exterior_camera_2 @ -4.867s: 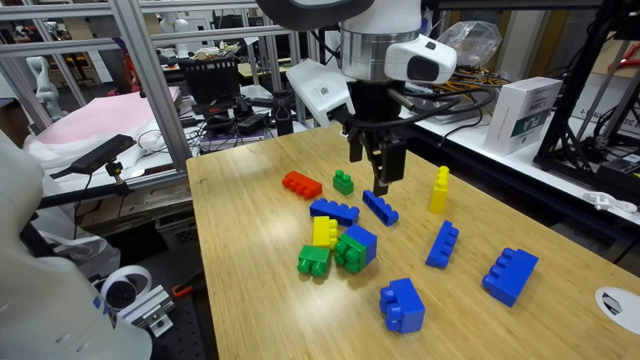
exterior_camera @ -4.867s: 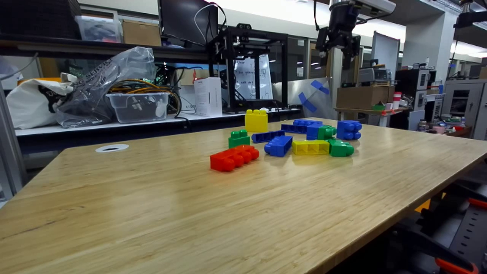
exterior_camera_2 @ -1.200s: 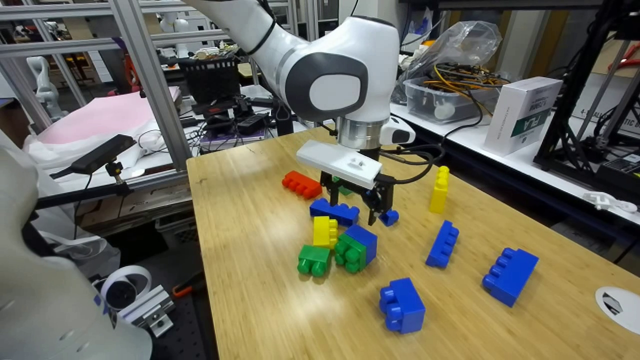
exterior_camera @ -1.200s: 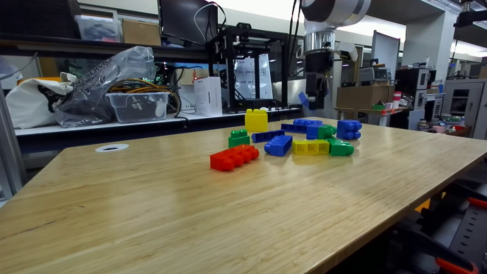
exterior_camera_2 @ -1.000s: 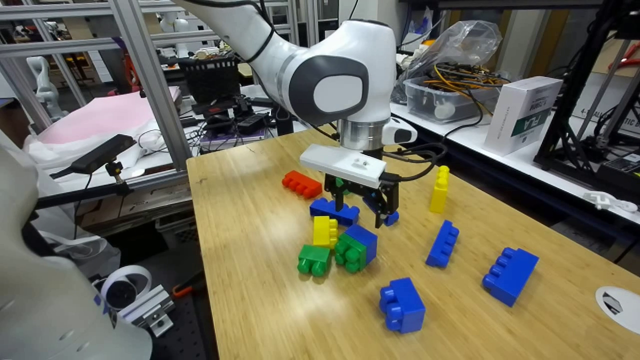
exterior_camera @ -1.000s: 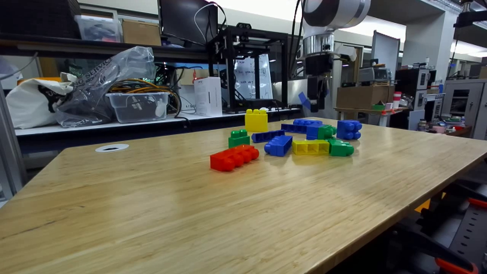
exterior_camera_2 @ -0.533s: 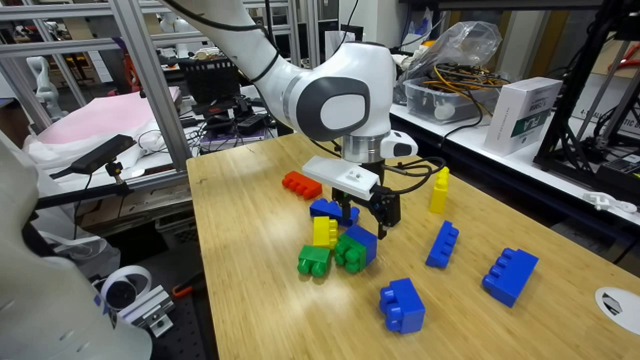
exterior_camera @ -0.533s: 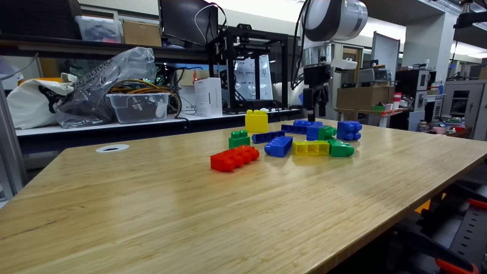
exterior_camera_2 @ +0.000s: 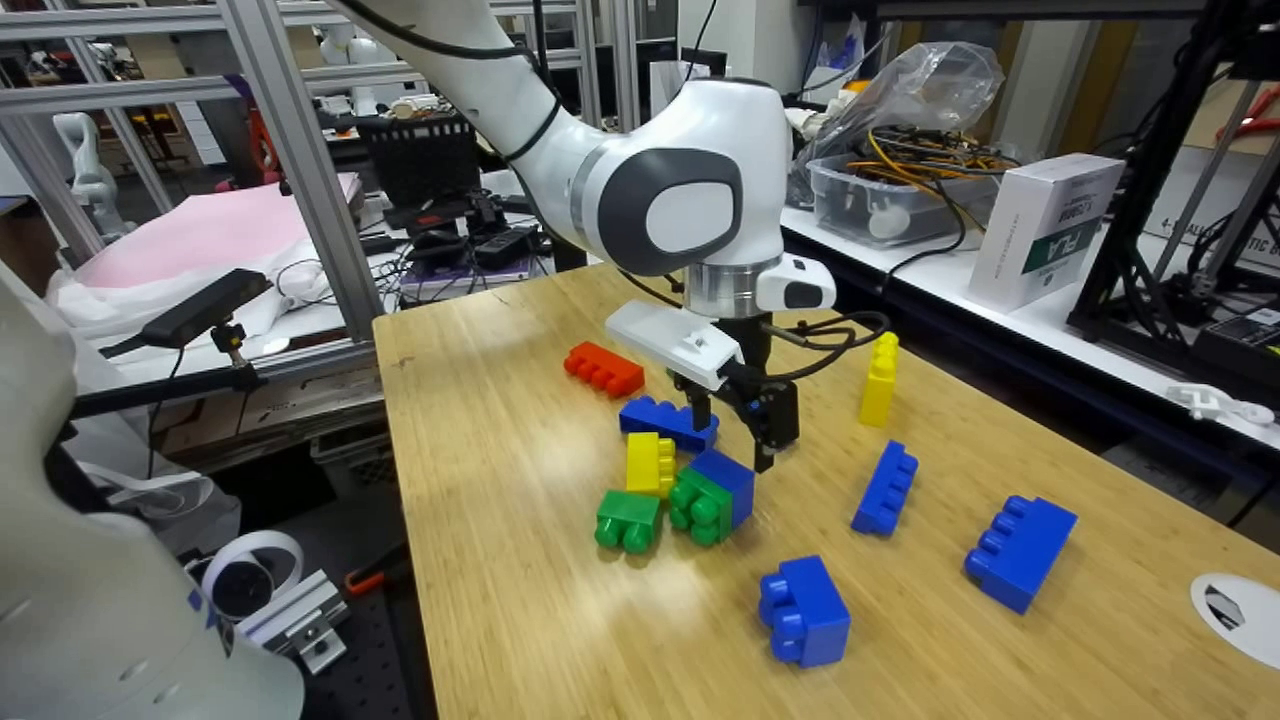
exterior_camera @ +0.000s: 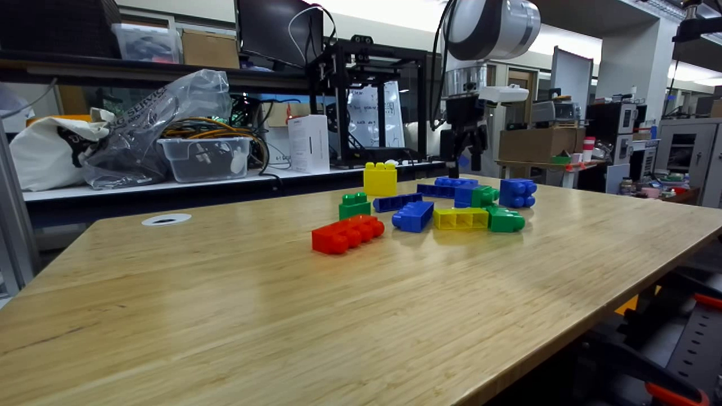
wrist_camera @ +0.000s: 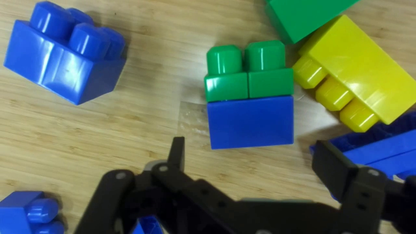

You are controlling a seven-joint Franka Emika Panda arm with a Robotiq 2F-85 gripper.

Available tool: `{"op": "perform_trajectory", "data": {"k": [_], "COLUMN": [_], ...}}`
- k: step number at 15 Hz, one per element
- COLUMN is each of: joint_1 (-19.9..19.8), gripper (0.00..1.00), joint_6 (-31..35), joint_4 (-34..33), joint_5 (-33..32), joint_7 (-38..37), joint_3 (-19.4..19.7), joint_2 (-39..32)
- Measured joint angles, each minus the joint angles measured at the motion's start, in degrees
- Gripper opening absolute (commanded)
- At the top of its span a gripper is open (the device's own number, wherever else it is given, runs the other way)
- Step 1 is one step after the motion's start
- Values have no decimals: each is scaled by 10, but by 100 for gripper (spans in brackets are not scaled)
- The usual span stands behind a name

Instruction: Separate the blue and green building blocks that are stacked together

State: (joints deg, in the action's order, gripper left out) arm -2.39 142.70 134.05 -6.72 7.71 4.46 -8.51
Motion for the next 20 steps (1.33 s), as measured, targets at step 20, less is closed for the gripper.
{"op": "perform_trajectory", "data": {"k": [20], "joint_1": [-6], "gripper": [72], "joint_6": [33], "joint_4": [4], "joint_5": [3], "joint_7": [-20], "joint_3": [-4], "joint_2": [-39]}}
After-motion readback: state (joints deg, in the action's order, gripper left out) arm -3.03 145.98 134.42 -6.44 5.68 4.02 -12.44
